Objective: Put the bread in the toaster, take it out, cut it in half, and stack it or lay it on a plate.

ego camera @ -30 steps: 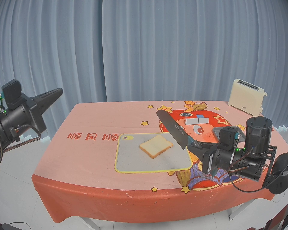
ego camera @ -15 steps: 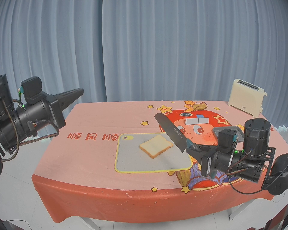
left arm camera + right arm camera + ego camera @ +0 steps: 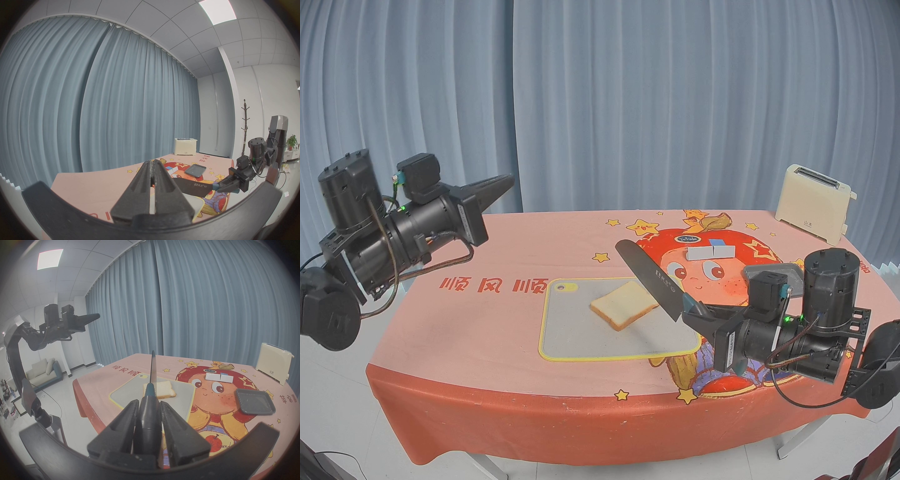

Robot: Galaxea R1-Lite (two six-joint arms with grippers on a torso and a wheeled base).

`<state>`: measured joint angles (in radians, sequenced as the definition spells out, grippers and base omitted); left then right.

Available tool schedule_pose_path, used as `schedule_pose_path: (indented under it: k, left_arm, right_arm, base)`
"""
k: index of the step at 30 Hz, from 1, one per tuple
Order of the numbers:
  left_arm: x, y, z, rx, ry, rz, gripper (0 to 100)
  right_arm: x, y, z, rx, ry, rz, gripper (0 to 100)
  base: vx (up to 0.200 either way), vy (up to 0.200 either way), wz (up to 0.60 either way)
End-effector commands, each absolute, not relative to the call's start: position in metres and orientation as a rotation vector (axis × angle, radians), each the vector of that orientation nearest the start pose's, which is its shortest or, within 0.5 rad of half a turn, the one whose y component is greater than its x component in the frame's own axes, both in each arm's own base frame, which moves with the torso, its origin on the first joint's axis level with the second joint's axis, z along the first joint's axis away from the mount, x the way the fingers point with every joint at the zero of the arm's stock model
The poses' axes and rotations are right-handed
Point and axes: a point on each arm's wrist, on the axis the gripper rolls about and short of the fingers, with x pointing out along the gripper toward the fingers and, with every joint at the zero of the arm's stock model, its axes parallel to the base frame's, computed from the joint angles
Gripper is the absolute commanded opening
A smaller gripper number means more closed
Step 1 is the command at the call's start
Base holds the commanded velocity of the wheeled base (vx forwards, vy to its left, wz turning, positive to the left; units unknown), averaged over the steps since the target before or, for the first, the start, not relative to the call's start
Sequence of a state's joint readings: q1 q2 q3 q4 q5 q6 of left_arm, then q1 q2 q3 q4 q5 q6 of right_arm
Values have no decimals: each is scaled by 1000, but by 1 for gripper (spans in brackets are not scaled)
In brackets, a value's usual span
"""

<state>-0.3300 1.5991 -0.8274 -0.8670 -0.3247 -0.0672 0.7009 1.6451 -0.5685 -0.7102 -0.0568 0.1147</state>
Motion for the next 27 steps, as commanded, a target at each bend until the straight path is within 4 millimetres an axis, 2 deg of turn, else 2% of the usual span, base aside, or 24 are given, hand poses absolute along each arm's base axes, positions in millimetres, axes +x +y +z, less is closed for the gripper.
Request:
schedule_pose_path:
  k: [1,8,13,23,27]
  left_arm:
    - [301,-123,236,-45,-36,-697,0]
    - [297,-142,230,39,16,-763,0]
    - [297,-147,229,67,29,-779,0]
    - [329,-165,211,83,63,-768,0]
    - [336,-168,211,82,56,-756,0]
  right_arm:
    - [210,176,148,-31,387,618,0]
    - [217,178,159,-41,413,658,0]
    - [226,178,155,-59,453,655,0]
    - [239,173,149,-46,463,644,0]
    - [246,173,146,-45,471,633,0]
  base:
    - [0,0,0]
    - [0,0,0]
    - [0,0,0]
    - [0,0,0]
    - [0,0,0]
